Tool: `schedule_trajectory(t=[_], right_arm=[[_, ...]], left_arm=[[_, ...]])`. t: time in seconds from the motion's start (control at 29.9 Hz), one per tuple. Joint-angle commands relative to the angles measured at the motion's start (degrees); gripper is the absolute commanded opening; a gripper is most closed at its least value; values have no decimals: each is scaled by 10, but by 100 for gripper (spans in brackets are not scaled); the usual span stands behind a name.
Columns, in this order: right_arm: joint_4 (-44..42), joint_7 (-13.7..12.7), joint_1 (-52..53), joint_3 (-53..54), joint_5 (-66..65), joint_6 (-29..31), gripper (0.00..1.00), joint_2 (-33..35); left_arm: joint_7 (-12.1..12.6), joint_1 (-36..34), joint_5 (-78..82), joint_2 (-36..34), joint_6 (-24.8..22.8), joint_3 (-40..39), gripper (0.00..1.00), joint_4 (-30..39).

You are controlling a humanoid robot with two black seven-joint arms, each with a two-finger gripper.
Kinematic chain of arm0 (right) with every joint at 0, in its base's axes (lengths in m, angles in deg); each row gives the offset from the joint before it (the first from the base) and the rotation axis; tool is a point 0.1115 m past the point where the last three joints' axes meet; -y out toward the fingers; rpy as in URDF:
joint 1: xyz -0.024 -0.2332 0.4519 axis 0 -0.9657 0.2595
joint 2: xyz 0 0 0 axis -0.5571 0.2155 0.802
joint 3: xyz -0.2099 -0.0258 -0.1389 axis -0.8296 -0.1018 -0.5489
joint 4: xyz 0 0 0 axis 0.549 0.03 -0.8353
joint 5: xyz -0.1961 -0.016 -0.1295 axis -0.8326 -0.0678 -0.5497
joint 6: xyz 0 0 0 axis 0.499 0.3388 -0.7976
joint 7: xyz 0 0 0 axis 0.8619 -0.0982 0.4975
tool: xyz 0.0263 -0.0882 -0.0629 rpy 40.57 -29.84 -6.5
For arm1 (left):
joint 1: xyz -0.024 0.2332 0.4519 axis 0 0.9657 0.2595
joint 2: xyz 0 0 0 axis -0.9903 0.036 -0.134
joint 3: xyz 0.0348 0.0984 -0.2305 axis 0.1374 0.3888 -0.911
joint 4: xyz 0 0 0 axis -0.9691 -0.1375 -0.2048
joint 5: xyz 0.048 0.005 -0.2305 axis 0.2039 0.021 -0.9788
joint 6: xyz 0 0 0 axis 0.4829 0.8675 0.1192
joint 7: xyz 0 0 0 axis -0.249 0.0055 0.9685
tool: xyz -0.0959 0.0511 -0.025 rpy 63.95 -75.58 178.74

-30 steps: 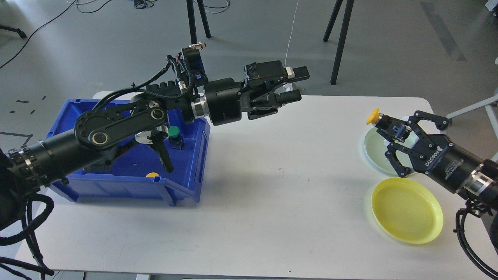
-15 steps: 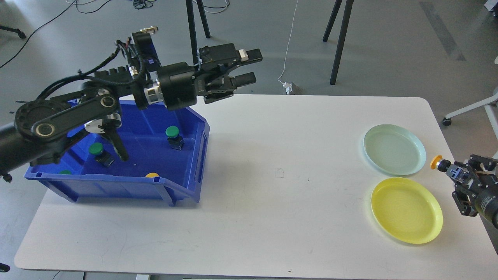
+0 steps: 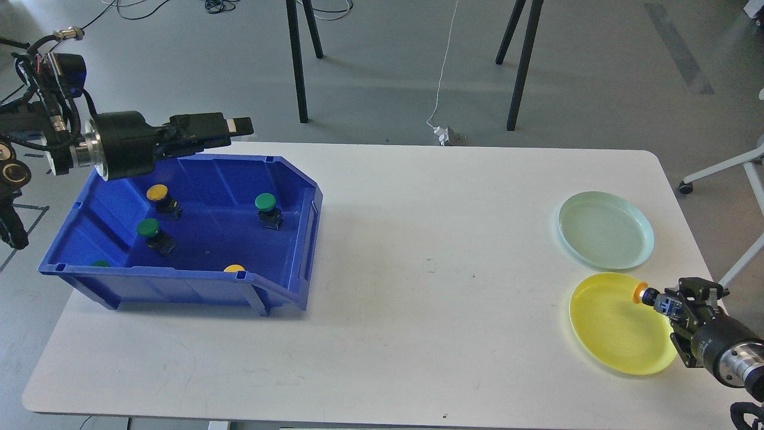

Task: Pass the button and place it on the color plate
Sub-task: 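Carry the yellow button with the right gripper onto the yellow plate, release, then reach the left gripper into the bin and grasp a green button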

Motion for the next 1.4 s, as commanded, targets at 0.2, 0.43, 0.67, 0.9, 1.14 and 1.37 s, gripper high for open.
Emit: schedule_trajectory(t=[0.2, 0.43, 0.67, 0.9, 1.14, 1.37], right_arm=[[22, 1, 12, 45, 3, 35, 97, 4], [41, -36, 18, 276, 12, 223, 97, 8], [30, -77, 36, 418, 114, 408, 98, -62], [14, -77, 50, 392, 137, 432, 98, -65], [8, -77, 39, 396, 139, 453, 98, -61], [9, -77, 35, 396, 140, 453, 98, -60]], left_arm=[[0, 1, 28, 0, 0, 3, 81, -20], [0, 2, 149, 12, 0, 4, 81, -47], [0, -5, 281, 57, 0, 45, 81, -172], [0, 1, 306, 71, 1, 74, 81, -223], [0, 2, 313, 117, 27, 110, 81, -295], [0, 21, 313, 146, 40, 111, 81, -352]])
